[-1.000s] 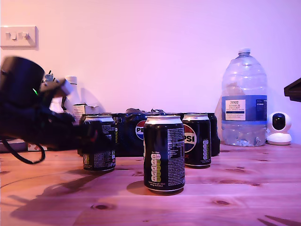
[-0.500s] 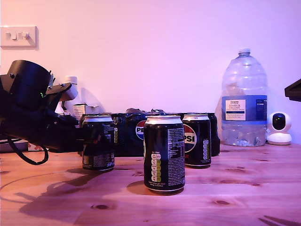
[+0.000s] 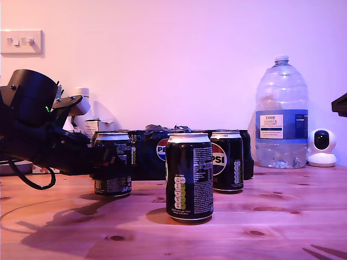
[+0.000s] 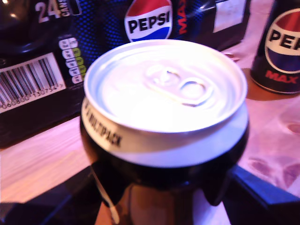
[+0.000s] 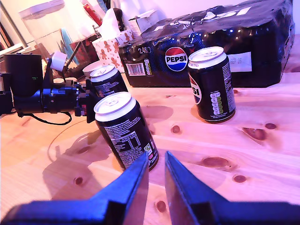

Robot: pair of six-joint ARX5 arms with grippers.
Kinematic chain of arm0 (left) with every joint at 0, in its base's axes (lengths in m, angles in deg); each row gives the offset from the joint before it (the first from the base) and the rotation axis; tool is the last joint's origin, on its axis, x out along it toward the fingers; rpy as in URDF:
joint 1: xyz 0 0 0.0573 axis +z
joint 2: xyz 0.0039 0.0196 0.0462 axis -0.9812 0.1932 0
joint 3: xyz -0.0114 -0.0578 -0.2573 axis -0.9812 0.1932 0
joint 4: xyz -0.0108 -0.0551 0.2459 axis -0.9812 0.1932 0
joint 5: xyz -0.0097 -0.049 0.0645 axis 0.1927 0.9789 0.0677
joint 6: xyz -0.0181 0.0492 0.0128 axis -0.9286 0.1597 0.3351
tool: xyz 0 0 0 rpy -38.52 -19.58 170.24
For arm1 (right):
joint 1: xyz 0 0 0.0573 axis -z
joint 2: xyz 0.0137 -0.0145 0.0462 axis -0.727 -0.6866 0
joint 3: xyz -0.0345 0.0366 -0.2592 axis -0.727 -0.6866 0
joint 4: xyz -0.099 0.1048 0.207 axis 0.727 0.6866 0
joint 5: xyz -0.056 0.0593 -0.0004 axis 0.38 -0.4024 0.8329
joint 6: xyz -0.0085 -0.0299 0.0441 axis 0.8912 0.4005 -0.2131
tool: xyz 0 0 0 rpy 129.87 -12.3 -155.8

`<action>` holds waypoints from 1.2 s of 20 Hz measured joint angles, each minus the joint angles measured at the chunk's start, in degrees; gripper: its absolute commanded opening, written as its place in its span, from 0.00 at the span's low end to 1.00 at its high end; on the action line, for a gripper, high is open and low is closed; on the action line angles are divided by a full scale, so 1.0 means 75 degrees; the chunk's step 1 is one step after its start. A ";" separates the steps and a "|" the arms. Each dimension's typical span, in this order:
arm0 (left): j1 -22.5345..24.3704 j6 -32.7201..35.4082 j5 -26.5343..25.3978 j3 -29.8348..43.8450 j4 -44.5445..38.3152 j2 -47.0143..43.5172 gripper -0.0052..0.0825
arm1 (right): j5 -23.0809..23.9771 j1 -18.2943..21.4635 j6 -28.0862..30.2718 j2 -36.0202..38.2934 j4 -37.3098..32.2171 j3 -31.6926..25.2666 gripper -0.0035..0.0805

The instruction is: Stack up the Pepsi cans on top of each other

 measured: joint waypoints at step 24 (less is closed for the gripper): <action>-0.0003 0.0274 0.1253 0.0012 0.2014 -0.1443 0.53 | 0.0224 0.0000 0.0224 -0.1049 0.0026 0.0000 0.15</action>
